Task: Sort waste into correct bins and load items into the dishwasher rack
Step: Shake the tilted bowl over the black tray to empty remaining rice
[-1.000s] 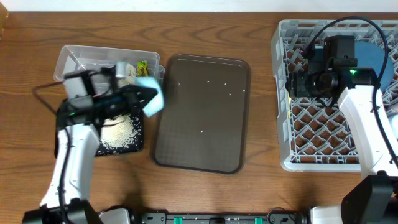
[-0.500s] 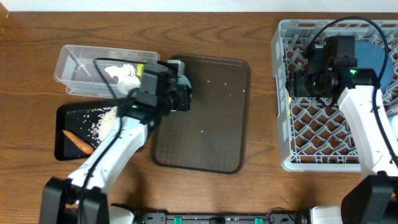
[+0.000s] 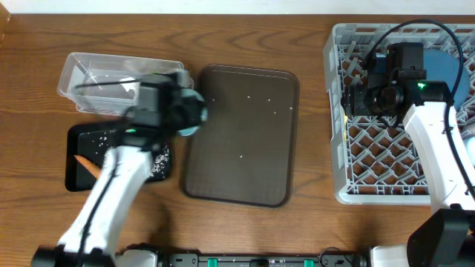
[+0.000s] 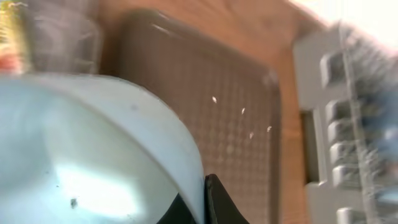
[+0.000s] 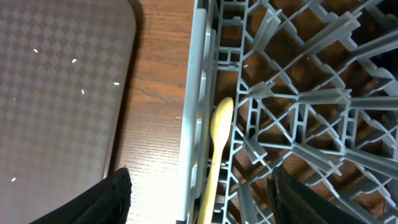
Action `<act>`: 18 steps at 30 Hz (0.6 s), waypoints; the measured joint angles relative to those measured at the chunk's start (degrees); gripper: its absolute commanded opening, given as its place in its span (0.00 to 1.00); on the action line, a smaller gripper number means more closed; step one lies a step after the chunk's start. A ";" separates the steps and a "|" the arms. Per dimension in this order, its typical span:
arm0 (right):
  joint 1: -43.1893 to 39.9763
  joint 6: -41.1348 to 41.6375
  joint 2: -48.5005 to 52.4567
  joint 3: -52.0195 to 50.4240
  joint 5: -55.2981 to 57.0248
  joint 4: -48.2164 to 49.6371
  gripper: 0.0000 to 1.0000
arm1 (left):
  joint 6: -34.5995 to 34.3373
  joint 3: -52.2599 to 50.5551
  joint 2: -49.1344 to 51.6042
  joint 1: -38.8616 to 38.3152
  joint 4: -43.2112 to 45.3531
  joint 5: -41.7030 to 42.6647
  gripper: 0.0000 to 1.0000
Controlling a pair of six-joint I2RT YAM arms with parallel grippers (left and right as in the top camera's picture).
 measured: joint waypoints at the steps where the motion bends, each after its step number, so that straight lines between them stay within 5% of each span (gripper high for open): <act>1: 0.00 0.00 0.00 0.00 0.02 0.00 0.70 | -0.74 0.02 -0.81 2.56 -0.90 2.23 0.06; 12: 0.00 0.00 0.00 0.00 0.00 0.02 0.70 | -4.22 -0.04 -0.92 29.73 -3.82 30.88 0.06; 18: 0.00 0.02 0.00 0.00 0.00 0.02 0.70 | 1.31 -0.57 2.64 40.83 -4.07 48.68 0.06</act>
